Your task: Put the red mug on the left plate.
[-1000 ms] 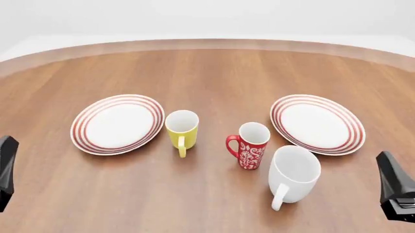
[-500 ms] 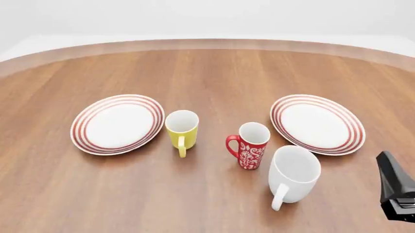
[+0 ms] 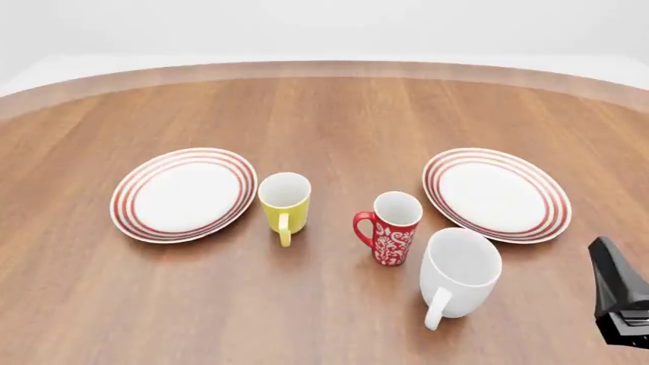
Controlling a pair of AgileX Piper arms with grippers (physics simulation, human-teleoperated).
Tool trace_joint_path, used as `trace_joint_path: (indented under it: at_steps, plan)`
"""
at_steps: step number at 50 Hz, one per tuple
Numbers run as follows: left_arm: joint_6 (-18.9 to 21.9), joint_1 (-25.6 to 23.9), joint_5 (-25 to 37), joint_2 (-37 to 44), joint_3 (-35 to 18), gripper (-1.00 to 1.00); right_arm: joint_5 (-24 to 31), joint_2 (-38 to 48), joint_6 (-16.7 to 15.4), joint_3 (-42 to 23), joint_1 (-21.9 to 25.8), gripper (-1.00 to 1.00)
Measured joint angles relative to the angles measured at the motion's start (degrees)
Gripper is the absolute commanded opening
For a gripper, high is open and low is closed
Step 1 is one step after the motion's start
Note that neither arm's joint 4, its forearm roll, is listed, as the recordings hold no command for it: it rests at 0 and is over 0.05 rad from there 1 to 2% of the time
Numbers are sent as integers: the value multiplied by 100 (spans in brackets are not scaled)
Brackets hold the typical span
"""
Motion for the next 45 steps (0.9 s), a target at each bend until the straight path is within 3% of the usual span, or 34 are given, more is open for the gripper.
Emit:
trace_joint_path:
  at_steps: [10, 26, 45]
  plan:
    - [240, -155, -74, 485, -408, 100, 0, 0, -1, 0, 0, 100]
    - [1025, -476, 101, 1625, -1448, 100, -1, 0, 0, 0, 0, 100]
    - [1738, -950, 131, 2487, -2052, 100, 0, 0, 0, 0, 0, 100]
